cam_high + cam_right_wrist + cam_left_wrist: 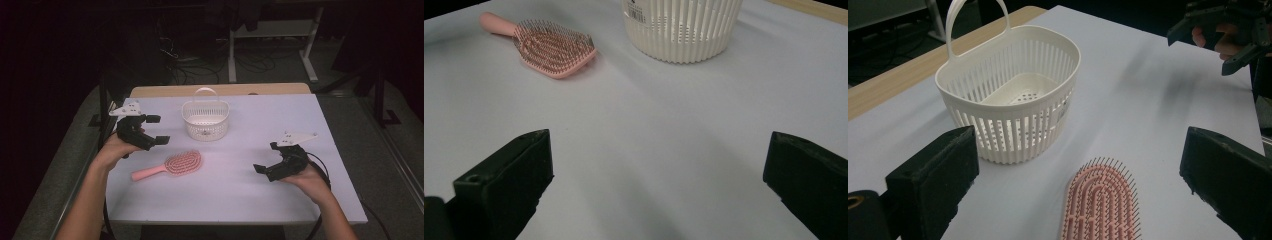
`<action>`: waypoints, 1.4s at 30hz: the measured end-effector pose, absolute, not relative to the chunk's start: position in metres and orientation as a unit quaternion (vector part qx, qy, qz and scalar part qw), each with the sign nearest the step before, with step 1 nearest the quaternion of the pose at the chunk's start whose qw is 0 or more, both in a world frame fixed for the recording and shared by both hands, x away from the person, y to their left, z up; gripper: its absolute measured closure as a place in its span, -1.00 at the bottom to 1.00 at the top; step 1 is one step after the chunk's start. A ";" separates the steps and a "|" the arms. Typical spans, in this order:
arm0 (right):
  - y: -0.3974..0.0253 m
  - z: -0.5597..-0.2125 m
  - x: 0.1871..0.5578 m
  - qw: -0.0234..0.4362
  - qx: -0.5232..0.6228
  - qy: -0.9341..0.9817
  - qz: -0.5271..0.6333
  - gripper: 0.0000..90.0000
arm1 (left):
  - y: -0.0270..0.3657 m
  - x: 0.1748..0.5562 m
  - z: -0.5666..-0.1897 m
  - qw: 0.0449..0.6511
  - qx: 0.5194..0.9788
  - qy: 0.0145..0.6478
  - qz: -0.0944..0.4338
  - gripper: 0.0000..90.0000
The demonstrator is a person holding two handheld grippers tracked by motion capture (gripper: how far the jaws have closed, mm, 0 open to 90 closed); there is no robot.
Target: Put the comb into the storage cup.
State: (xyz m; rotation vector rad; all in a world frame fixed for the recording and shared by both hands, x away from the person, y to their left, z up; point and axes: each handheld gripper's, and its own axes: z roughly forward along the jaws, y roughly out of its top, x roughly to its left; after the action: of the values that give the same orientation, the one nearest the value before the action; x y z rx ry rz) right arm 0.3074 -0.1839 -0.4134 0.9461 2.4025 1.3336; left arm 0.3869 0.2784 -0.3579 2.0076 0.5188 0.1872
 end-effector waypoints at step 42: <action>-0.186 -0.419 0.309 0.129 0.323 0.829 0.438 -1.00 | 0.280 0.383 -0.360 0.433 0.876 0.198 0.080 -0.95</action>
State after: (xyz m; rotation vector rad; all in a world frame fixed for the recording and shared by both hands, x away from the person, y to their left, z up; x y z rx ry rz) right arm 0.3086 -0.1861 -0.4188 0.9405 2.4102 1.2730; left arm 0.3825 0.2797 -0.3598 2.1820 0.4935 0.2004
